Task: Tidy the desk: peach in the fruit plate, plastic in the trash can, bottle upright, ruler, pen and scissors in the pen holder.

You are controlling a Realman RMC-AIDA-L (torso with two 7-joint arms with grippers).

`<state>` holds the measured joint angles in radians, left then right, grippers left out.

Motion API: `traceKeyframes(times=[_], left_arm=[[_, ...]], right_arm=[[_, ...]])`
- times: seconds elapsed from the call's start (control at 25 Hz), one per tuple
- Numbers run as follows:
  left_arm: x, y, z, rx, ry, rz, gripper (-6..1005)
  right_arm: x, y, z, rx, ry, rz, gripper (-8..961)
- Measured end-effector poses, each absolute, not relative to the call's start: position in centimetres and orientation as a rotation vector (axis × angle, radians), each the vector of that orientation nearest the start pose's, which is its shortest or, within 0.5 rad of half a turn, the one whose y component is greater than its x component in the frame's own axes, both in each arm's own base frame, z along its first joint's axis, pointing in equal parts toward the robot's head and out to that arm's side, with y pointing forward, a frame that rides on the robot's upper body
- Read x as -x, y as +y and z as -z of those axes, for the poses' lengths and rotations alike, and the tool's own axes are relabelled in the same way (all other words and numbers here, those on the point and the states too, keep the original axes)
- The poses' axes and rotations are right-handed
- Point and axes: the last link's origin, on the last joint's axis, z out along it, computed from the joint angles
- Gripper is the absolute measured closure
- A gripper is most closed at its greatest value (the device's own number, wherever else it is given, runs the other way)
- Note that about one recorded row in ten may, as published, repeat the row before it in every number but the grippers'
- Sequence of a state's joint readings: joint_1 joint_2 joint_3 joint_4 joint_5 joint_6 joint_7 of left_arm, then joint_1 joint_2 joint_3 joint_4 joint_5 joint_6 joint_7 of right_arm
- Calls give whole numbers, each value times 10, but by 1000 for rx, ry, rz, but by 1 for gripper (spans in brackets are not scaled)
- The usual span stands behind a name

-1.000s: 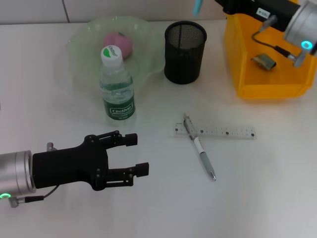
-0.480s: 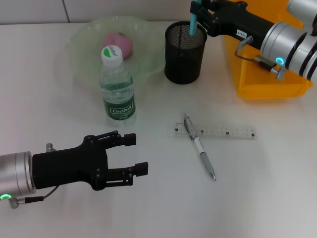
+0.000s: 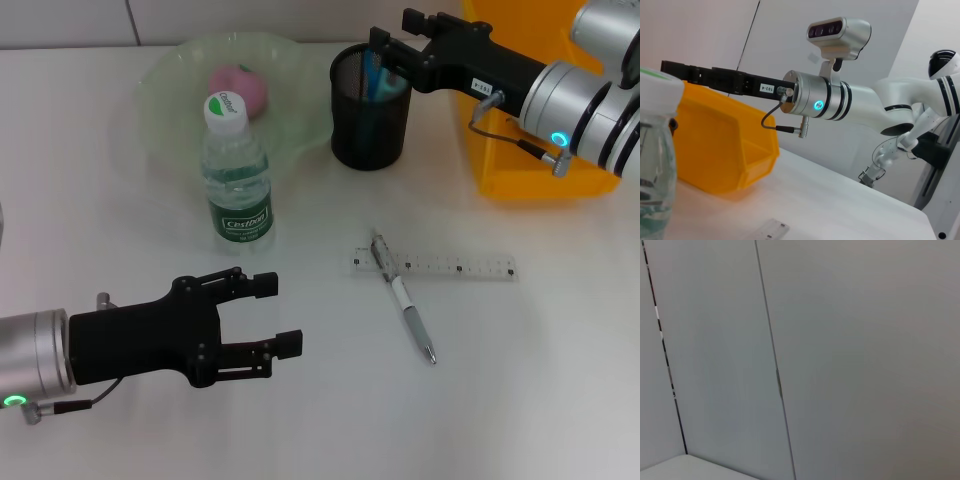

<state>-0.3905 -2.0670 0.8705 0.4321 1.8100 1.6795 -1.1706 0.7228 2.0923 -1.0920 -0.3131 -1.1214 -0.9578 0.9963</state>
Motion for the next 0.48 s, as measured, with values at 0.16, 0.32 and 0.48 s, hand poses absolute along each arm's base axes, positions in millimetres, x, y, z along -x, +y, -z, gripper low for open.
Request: traceKeyframes(times=[0.16,0.32,0.48], left_arm=[[282,254,38,2809,-684,966,167],[282,254,38,2809,-687,967,167],[282,252,38,2810,-700,976,167]], right_arm=[[-215,414,44,2249,602,-839,417],[-216,409,41,2256,608,-883,410],[-201,403,27,2385,583,-923,371]])
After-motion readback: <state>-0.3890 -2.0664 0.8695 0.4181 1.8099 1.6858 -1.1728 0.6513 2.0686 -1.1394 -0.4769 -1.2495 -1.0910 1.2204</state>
